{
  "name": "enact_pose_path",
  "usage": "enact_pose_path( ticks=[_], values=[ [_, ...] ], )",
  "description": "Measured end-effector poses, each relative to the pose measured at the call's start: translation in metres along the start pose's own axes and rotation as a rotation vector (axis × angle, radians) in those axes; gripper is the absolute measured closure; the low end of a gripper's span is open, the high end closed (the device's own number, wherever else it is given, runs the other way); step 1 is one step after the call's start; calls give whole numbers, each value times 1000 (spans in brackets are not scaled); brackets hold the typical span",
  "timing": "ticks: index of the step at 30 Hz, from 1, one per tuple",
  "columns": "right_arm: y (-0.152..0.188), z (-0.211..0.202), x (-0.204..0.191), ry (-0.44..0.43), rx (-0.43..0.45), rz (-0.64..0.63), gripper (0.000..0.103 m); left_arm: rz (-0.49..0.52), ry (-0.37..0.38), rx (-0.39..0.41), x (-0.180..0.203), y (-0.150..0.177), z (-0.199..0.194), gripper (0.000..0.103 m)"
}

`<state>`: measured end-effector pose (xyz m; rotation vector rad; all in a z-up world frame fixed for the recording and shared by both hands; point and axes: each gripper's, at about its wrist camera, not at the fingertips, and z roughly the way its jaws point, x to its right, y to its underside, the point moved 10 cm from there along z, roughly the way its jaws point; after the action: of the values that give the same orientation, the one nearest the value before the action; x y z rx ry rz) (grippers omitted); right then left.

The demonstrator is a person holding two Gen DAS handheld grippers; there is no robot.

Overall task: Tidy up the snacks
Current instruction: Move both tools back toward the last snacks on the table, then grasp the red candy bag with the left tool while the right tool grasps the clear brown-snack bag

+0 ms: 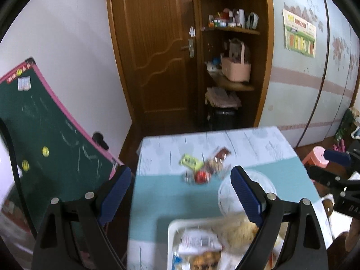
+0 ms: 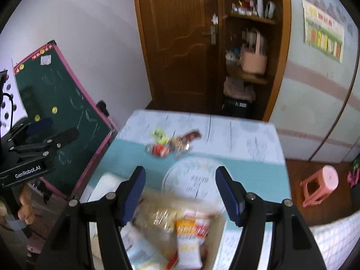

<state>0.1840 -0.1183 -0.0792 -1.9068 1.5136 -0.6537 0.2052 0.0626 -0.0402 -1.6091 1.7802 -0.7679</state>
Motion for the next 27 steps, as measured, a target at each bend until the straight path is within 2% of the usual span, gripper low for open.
enact_pose_path(
  ticks=[8, 11, 13, 20, 24, 27],
  values=[
    [-95, 3, 16, 36, 70, -45, 38, -48, 14, 39, -12, -77, 15, 13],
    [-115, 27, 18, -8, 31, -24, 38, -59, -2, 20, -14, -91, 40, 13],
    [-123, 52, 20, -30, -4, -11, 38, -69, -16, -28, -16, -90, 67, 13],
    [-106, 154, 20, -56, -164, -36, 38, -122, -57, -215, -19, -47, 174, 13],
    [-72, 216, 15, -68, -278, -60, 38, -123, -67, -363, -14, 0, 233, 13],
    [-37, 256, 10, -91, -373, -54, 38, -114, -81, -461, -11, 35, 262, 13]
  ],
)
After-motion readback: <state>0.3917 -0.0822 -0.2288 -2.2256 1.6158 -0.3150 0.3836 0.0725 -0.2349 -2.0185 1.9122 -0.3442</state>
